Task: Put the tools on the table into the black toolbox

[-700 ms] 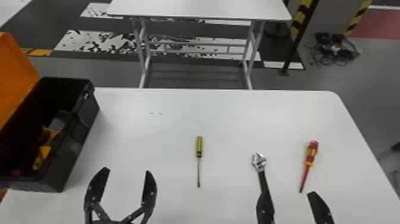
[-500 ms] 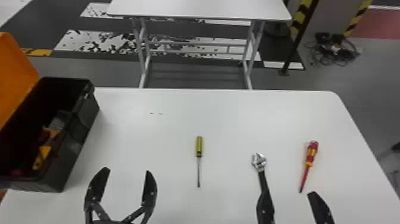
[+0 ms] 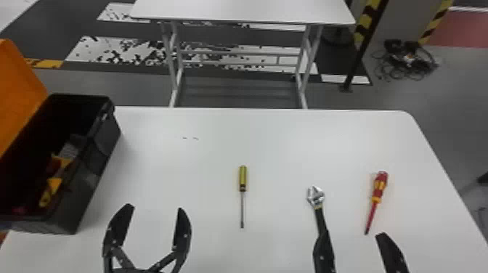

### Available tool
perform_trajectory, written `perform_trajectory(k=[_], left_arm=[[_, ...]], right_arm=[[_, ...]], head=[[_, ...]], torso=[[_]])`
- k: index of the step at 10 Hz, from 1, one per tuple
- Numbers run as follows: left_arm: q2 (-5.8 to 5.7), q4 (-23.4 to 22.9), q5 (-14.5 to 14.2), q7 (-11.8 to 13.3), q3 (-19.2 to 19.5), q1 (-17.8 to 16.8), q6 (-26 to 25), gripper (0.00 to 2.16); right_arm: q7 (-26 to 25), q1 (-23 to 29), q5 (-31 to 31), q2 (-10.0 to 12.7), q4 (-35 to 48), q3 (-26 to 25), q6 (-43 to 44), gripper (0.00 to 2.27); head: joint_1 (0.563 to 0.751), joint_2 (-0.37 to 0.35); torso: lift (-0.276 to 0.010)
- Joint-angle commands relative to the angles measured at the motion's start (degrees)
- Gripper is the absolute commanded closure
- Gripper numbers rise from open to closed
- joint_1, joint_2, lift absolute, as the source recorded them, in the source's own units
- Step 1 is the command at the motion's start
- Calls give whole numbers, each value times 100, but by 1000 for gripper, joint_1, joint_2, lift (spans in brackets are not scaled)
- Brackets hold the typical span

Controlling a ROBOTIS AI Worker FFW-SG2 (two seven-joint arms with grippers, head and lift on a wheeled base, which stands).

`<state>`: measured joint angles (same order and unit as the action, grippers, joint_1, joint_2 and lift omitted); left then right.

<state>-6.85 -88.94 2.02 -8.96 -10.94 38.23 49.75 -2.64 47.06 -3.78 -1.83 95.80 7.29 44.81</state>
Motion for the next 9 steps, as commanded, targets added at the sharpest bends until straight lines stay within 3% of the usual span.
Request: perform_trajectory(k=[1,5,9], left_arm=[[0,-1,9,0,-4,0,-14,184],[9,17,9,0,-4,9,-14,184],[9,43,9,9,-13,9,-14,184]], right_arm=[[0,5,-9,7,-9,-9,40,6],[-9,-13,-18,7,-44,-18,-30,9],[-18,-110,-18,25,290,-26,-1489,9]], head=[[695,-37],[695,-43],[695,-35]], torso=[[-75],[-75],[-75]])
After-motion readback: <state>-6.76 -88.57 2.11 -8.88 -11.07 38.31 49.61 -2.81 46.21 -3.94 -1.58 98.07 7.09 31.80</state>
